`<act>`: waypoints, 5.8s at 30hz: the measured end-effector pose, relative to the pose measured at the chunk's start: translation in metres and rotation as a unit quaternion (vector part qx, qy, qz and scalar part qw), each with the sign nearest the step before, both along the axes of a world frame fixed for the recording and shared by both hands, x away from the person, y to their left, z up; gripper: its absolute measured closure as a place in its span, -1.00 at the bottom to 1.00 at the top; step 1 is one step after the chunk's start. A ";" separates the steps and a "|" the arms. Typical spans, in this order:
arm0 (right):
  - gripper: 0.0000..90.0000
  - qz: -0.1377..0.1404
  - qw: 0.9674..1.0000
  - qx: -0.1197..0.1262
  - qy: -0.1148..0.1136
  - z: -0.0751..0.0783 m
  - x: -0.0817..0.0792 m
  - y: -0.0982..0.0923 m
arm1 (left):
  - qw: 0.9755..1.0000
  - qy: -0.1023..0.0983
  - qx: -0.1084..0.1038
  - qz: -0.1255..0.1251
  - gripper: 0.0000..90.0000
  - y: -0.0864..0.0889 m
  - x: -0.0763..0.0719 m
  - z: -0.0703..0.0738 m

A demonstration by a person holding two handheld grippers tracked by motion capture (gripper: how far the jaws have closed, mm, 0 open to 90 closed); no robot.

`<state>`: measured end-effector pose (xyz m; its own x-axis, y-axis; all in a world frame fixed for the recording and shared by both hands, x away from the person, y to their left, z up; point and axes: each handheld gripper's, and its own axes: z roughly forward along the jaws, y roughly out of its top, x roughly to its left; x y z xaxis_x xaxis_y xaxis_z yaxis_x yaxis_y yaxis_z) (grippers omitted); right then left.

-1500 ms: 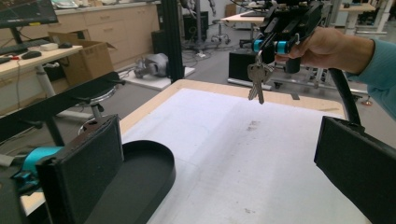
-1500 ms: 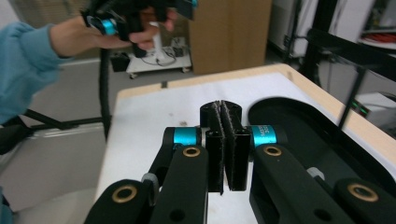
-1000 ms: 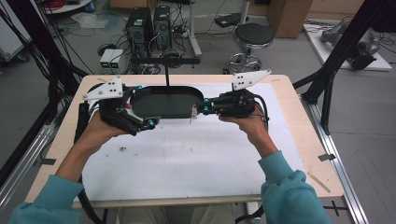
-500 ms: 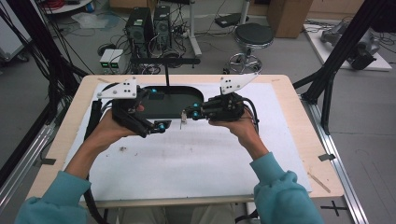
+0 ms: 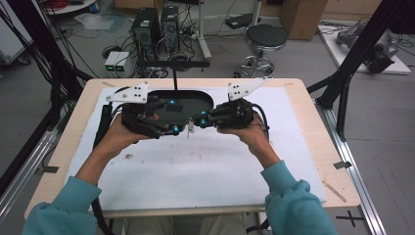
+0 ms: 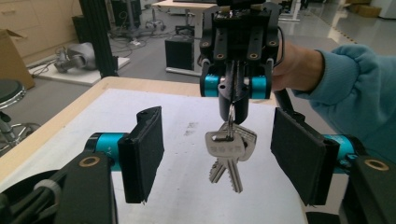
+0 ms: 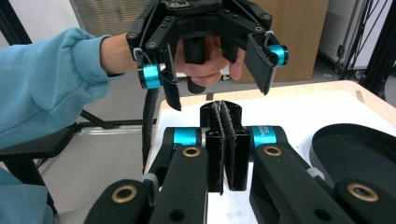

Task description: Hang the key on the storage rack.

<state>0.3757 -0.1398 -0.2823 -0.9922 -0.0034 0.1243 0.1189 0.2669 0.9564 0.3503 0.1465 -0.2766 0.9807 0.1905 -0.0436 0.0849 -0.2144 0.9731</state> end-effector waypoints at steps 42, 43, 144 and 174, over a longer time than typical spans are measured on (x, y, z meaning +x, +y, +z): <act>0.97 0.025 1.000 0.005 0.004 -0.007 0.005 0.007 | 0.998 0.045 0.027 -0.039 0.85 -0.003 0.006 -0.004; 0.97 0.025 1.000 0.005 0.004 -0.007 0.005 0.007 | 0.998 0.046 0.028 -0.040 0.85 -0.003 0.006 -0.004; -0.99 -0.440 0.891 0.068 -0.094 -0.167 -0.080 -0.180 | 0.923 0.129 0.235 0.277 0.96 0.027 0.171 0.023; -0.99 -0.439 0.890 0.063 -0.101 -0.167 -0.081 -0.178 | 0.907 0.144 0.246 0.311 0.96 0.027 0.184 0.016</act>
